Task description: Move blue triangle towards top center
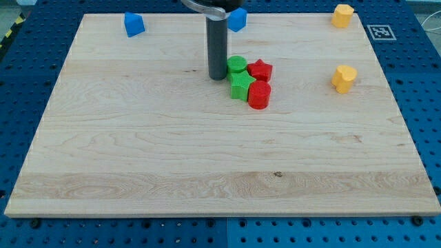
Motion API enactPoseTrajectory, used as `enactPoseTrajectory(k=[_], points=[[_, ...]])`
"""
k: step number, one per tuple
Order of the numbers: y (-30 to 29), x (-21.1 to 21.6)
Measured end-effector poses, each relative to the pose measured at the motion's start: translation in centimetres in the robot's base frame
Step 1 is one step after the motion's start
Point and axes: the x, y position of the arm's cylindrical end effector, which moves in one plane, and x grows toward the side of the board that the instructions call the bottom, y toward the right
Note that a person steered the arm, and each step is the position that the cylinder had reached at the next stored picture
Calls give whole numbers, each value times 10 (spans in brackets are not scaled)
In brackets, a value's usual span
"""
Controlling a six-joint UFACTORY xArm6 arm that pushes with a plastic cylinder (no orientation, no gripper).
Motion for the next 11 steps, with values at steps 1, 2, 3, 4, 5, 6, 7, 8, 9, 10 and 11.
enactPoseTrajectory(k=[1, 2, 3, 4, 5, 6, 7, 8, 9, 10, 11], points=[[0, 0], [0, 1], [0, 1], [0, 1], [0, 1], [-8, 5], [-22, 27], [-17, 52], [-8, 66], [-8, 75], [-16, 109]])
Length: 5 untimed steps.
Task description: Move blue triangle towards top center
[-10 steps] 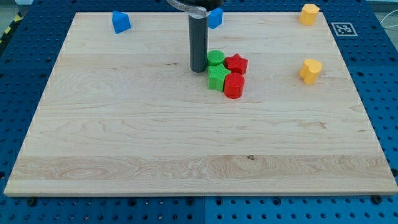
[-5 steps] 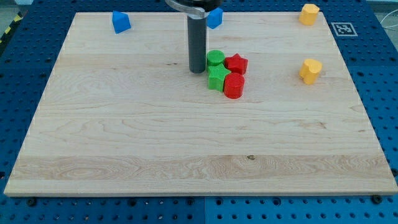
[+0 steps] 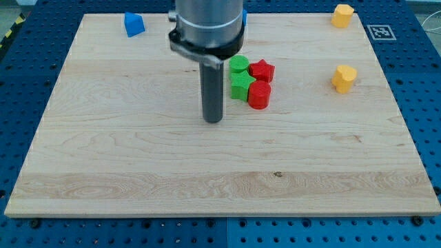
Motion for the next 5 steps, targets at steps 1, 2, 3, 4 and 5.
enactPoseTrajectory(k=[1, 2, 3, 4, 5], points=[[-4, 25], [-4, 25], [-11, 52], [-20, 110], [-23, 132]])
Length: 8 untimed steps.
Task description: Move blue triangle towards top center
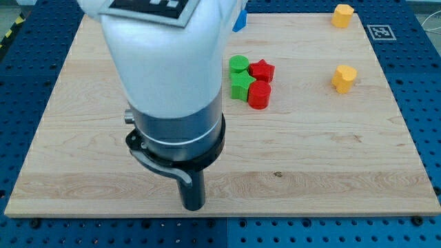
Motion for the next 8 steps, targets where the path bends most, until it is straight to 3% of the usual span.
enactPoseTrajectory(k=[3, 8], points=[[-62, -23], [-204, -252]])
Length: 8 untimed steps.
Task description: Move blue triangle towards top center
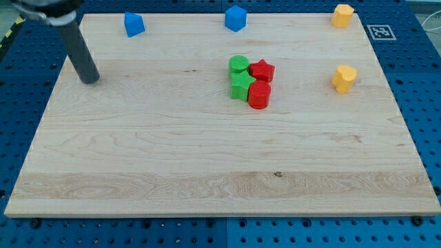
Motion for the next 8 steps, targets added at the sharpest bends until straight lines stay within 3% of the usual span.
enactPoseTrajectory(k=[2, 4, 5, 7, 8], points=[[-6, -101], [54, -152], [75, -151], [57, -120], [84, -143]])
